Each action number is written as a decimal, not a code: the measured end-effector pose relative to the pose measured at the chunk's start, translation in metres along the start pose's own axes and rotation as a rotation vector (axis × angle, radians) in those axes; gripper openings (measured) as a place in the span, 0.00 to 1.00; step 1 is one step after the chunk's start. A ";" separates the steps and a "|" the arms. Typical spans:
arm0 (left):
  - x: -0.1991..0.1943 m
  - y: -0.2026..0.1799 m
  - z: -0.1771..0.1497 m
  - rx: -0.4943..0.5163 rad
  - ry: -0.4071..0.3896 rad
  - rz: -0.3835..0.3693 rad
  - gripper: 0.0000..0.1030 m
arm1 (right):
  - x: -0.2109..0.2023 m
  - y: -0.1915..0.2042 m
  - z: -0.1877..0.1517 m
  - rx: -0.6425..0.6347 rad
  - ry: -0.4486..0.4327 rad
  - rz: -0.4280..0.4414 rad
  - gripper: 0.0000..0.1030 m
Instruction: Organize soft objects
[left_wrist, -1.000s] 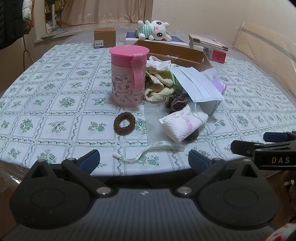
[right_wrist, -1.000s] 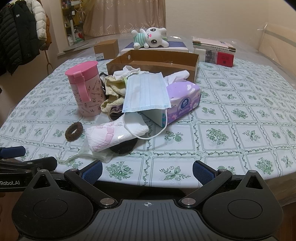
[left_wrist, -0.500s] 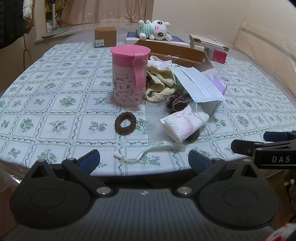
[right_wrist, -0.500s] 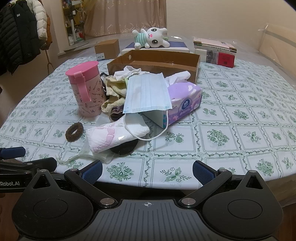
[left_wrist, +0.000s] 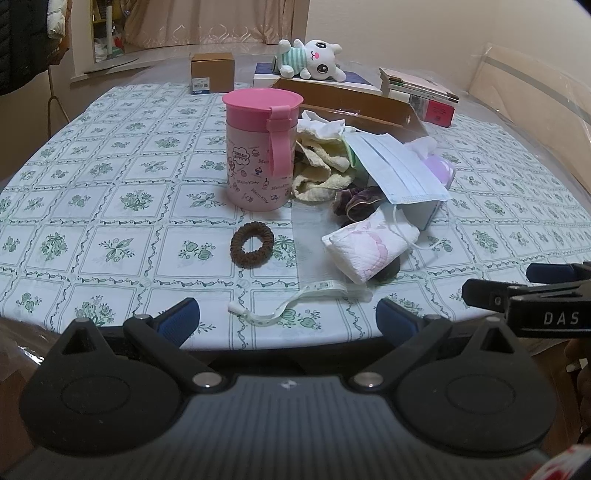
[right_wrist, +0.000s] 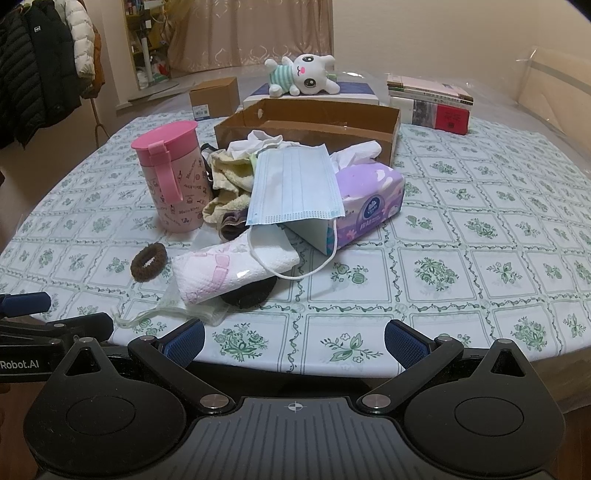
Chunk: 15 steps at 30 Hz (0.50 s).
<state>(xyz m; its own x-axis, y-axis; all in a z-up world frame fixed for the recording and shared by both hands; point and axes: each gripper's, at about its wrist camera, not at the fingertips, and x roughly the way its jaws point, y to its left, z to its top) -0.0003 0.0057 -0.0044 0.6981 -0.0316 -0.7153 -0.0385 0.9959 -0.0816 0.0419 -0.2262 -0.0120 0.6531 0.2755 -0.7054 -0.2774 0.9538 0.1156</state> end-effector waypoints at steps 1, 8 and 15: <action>0.000 0.000 0.000 0.000 0.000 -0.001 0.98 | 0.000 0.001 0.000 0.000 0.000 0.000 1.00; 0.001 0.002 0.000 -0.009 0.004 0.001 0.98 | 0.001 0.002 0.002 0.000 0.001 0.000 1.00; 0.002 0.002 0.000 -0.017 0.011 0.004 0.98 | 0.001 0.001 0.001 0.003 0.001 -0.002 1.00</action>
<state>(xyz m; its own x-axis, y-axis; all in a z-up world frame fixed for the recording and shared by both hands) 0.0015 0.0076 -0.0059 0.6900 -0.0291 -0.7232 -0.0530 0.9945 -0.0905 0.0432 -0.2249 -0.0122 0.6533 0.2733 -0.7061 -0.2736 0.9548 0.1164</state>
